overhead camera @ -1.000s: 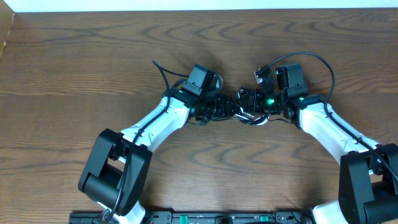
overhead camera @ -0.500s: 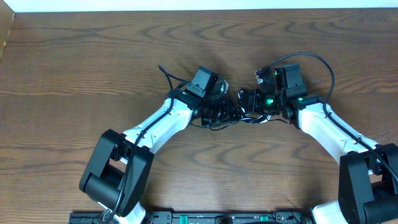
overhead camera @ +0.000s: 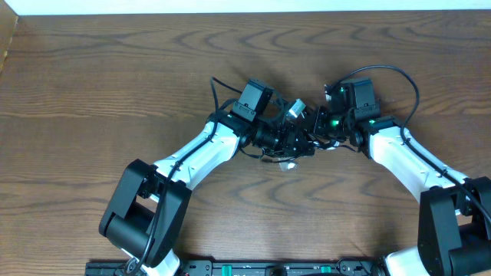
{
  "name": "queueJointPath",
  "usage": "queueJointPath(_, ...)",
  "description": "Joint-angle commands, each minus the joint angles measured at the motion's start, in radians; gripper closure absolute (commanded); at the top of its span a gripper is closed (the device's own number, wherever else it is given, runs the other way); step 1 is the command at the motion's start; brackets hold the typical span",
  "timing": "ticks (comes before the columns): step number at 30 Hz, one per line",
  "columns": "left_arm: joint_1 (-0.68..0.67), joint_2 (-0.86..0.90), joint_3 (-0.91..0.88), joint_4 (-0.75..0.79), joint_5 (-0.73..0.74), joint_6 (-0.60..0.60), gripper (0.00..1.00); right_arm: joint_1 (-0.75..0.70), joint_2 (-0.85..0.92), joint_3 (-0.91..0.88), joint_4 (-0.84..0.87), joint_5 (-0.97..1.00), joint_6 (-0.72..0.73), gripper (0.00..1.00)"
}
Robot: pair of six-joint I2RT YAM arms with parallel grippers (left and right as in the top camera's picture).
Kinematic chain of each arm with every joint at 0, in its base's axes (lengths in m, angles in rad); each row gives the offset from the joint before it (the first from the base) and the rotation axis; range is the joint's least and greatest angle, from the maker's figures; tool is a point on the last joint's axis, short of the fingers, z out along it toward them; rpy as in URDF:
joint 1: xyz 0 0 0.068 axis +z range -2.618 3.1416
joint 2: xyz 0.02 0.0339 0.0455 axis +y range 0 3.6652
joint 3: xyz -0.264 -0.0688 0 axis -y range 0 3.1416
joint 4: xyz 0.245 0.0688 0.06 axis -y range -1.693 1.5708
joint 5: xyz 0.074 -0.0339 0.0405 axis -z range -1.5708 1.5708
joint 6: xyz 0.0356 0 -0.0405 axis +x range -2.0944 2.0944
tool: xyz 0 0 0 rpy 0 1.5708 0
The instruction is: Untangle cables
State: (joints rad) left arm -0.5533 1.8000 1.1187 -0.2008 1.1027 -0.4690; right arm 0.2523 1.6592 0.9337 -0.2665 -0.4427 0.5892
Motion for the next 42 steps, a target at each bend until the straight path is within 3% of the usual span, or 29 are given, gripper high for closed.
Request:
queueJointPath(1,-0.002,0.013,-0.002,0.005,0.068,0.095,0.92,-0.002,-0.021,0.001,-0.018,0.079,0.021,0.99)
queueJointPath(6,0.043,0.013,-0.002,0.004,0.064,0.159,0.91,-0.003,-0.033,0.002,-0.016,0.11,-0.028,0.99)
queueJointPath(8,0.078,0.013,-0.002,0.004,0.059,0.159,0.85,-0.003,-0.055,0.003,-0.022,0.138,-0.029,0.99)
queueJointPath(12,0.169,0.013,-0.002,0.0,0.048,0.158,0.54,-0.002,-0.145,0.003,-0.047,0.232,-0.029,0.99)
queueJointPath(15,0.223,0.013,-0.002,-0.008,0.048,0.158,0.46,-0.002,-0.225,0.003,-0.095,0.345,-0.026,0.99)
queueJointPath(22,0.282,0.013,-0.002,-0.048,-0.016,0.154,0.44,0.065,-0.282,0.003,-0.227,0.498,-0.03,0.99)
queueJointPath(24,0.282,0.013,-0.002,-0.048,-0.033,0.154,0.44,0.113,-0.278,0.003,-0.243,0.533,-0.077,0.99)
queueJointPath(29,0.282,0.013,-0.002,-0.048,-0.113,0.155,0.43,0.26,-0.27,0.003,-0.204,0.549,-0.538,0.99)
queueJointPath(31,0.282,0.013,-0.002,-0.048,-0.148,0.155,0.38,0.275,-0.27,0.003,-0.205,0.547,-0.587,0.89)
queueJointPath(34,0.282,0.013,-0.002,-0.048,-0.182,0.176,0.36,0.267,-0.273,0.003,-0.195,0.473,-0.567,0.61)
queueJointPath(35,0.282,0.013,-0.002,-0.048,-0.195,0.2,0.36,0.254,-0.277,0.003,-0.177,0.425,-0.534,0.44)
queueJointPath(38,0.282,0.013,-0.002,-0.04,-0.25,0.2,0.36,0.211,-0.294,0.003,-0.164,0.41,-0.392,0.36)
queueJointPath(42,0.268,0.013,0.054,-0.09,-0.253,0.257,0.36,0.115,-0.34,0.003,-0.184,0.354,-0.312,0.34)
